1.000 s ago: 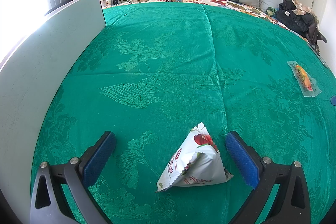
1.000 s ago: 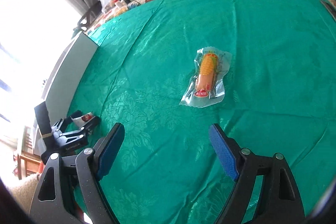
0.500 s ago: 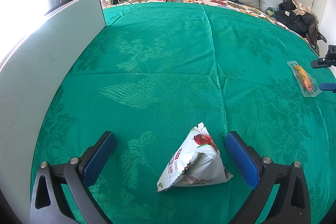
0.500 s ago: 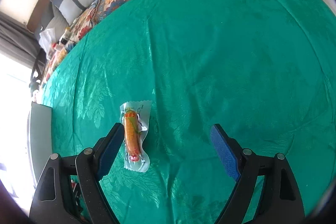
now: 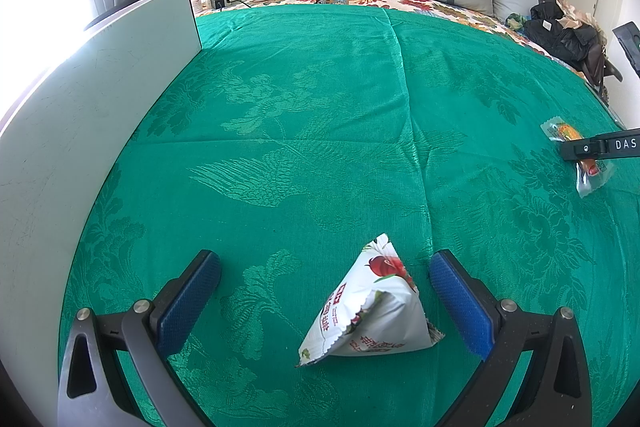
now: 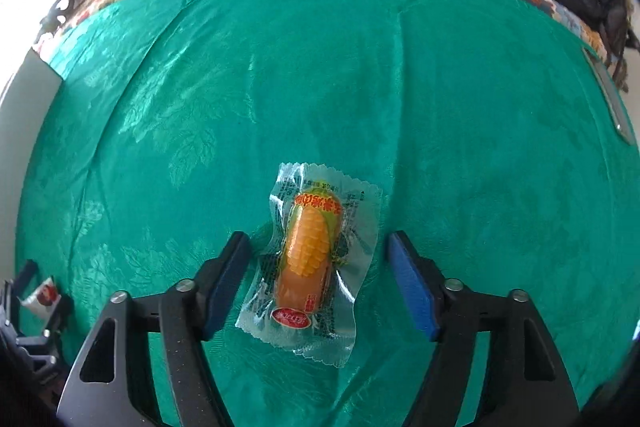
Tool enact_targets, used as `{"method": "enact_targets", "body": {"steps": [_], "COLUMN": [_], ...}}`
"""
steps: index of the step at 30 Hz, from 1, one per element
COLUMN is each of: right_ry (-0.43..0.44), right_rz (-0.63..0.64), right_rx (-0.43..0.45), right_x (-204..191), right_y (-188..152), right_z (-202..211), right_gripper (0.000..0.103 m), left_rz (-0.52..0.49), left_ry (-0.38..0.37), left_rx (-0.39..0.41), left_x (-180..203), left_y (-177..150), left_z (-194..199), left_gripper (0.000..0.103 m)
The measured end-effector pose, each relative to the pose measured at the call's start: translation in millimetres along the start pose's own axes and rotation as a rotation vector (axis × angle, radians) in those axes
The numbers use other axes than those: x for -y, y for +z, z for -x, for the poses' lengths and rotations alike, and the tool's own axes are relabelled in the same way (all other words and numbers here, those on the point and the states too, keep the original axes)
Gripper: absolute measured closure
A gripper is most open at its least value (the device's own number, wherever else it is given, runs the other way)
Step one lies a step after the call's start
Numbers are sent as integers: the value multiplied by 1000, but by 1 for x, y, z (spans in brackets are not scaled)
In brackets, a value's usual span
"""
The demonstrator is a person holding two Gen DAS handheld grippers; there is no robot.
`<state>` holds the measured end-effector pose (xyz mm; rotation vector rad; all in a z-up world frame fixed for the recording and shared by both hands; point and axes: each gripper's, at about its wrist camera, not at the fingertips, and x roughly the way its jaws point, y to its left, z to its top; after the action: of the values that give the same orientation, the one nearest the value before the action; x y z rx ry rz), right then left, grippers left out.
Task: Organize snacks
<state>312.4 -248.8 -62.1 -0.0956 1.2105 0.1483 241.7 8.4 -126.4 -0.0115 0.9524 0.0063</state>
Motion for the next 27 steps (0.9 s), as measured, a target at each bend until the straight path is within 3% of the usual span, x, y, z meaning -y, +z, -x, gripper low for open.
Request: {"method": "enact_targets", "body": {"steps": [2,8,13,18,21,23,27], "right_ry": [65,194,143,65,7,-17,-12], "right_rz": [-27,-29,-65,-53,42,31,3], "right_rx": [-5,14,177,297,303,296,287], "right_x": [-7,-44,-50,-60,-82,-83,-79], "right_y": [-12,-85,-142,-152,-152,-149,-145], "right_z": [7,32,50,48,42,40,36], "right_gripper": [68,68,62,55,32,21,16], "left_rz": [0,-1,-1,-1,-1,-1,-1], "left_ry": [0,0,0,0,0,0,0], "left_rx": [0,0,0,0,1,0,0], "left_x": [0,0,1,1,1,1,0], "left_y": [0,0,-1,0,-1,-1,-1], "left_z": [0,0,0,0,0,1,1], "left_gripper": [0,0,0,0,0,0,0]}}
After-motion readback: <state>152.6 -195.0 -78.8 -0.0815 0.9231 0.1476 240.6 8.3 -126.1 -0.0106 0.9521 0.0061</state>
